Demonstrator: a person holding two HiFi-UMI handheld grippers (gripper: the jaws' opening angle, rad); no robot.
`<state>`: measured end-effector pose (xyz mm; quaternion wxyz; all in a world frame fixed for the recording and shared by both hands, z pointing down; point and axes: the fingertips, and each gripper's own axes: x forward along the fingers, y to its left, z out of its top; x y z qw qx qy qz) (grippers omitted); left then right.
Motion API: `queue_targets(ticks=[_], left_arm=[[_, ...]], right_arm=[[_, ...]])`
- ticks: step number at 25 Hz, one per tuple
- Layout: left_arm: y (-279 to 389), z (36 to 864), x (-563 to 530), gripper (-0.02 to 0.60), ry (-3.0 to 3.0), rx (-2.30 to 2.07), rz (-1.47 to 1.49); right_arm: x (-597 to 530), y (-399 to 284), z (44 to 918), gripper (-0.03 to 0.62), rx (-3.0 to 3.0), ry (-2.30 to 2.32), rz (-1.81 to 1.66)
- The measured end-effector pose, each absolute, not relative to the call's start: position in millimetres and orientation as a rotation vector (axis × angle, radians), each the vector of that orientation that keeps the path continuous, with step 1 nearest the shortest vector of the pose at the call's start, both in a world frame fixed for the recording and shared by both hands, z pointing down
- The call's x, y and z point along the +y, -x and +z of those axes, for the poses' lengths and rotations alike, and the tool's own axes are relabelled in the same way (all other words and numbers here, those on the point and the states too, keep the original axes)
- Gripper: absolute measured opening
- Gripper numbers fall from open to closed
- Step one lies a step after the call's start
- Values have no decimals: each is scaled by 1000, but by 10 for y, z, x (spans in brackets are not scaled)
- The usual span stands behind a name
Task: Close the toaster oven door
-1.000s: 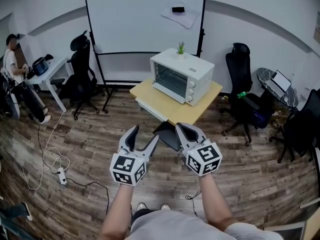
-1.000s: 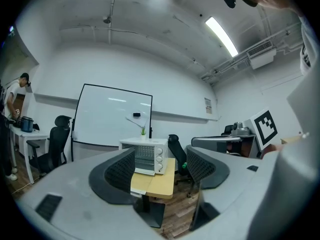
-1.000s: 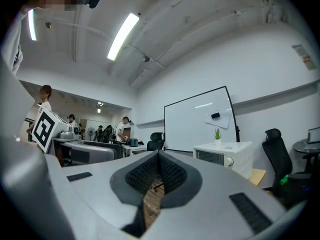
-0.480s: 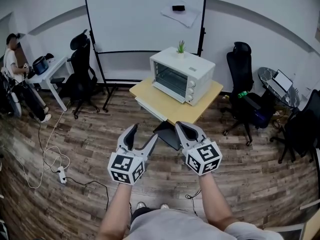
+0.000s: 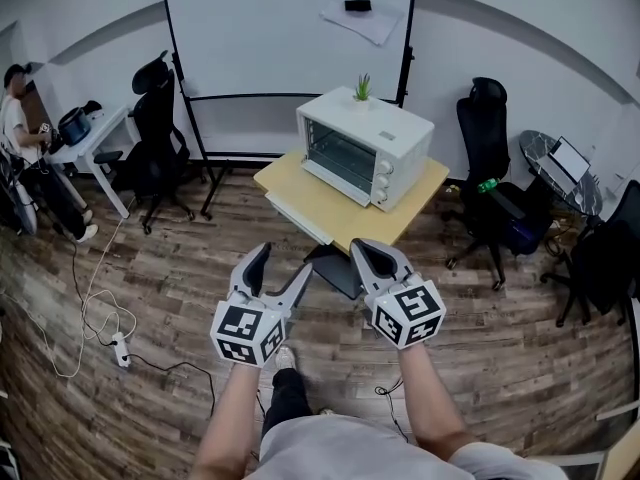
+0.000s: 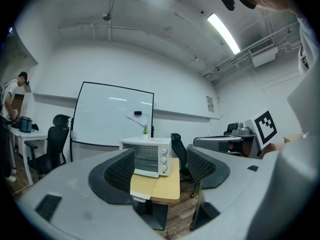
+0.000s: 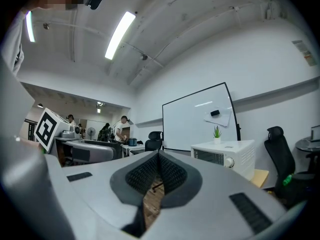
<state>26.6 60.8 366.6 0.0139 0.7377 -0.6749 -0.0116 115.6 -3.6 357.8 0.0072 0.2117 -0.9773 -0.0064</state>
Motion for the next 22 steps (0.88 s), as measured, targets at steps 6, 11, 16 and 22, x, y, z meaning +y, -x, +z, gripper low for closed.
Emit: queue_targets(ticks=[6,11,16,22], left_arm=[[44,3707,205,307,-2332,-2075,-43],[435,3749,-256,307,-2362,-2029,-51],[816,3727,-755,307,-2405,-1961,-48],[1302,3699,-1331,307,-2462,-1888,-41]], right_arm=[[-425,-856,3592,0,-3048,-701,-36],[-857,-468,3624,0,-3026,-749,-32],[-1291,-90,3615,0,-2991,-807,-23],[-1812,369,3569,0,-2956,-902,-23]])
